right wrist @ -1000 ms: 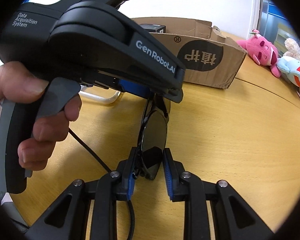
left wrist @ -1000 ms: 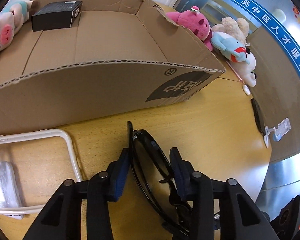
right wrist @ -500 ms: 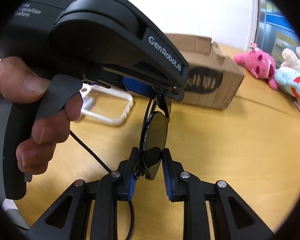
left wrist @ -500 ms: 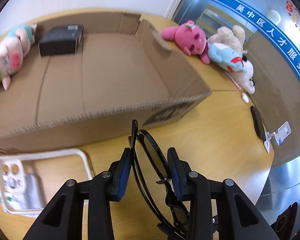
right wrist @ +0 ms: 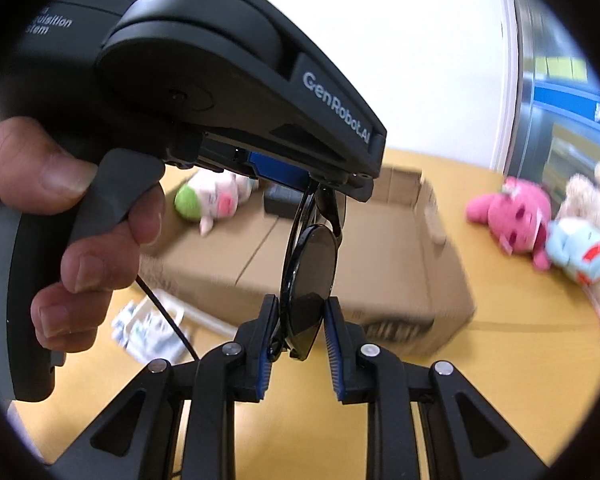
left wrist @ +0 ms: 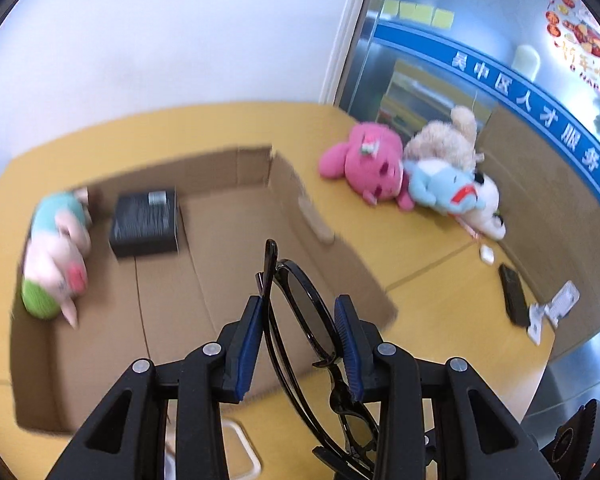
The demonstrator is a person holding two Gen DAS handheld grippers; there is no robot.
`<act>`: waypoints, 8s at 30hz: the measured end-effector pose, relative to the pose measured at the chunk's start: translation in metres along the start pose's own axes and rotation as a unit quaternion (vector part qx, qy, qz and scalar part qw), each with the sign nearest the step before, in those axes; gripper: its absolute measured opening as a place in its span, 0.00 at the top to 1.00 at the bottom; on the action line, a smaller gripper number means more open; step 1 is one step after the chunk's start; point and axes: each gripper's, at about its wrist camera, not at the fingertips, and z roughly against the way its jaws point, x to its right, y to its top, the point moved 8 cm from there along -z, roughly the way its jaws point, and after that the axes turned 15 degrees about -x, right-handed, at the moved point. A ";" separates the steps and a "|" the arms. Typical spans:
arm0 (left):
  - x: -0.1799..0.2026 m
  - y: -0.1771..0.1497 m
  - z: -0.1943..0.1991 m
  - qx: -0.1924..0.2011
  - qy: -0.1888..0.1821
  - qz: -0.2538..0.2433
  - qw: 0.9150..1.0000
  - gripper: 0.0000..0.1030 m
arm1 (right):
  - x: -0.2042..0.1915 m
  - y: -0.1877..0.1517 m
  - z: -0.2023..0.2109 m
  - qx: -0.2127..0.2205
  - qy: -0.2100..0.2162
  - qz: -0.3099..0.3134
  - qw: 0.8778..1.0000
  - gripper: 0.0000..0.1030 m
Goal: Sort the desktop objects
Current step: 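Carry the sunglasses with the right gripper over the cardboard box, then open the right gripper to drop the sunglasses into the box, then move the right gripper to the clear phone case and grasp its rim, then lift the phone case with the right gripper over the cardboard box, then lower the phone case into the box and open the right gripper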
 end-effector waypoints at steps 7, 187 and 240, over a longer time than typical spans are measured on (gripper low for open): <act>-0.007 0.071 0.033 0.037 -0.007 -0.007 0.999 0.67 | 0.027 0.072 0.009 0.032 -0.015 0.017 0.999 0.79; -0.081 -0.190 -0.091 -0.106 0.058 0.050 0.991 0.94 | 0.041 -0.097 -0.093 -0.193 0.035 -0.057 0.979 0.89; -0.237 -0.040 0.064 0.028 0.180 0.063 0.981 0.97 | -0.052 0.134 -0.084 -0.036 0.123 -0.006 0.992 0.92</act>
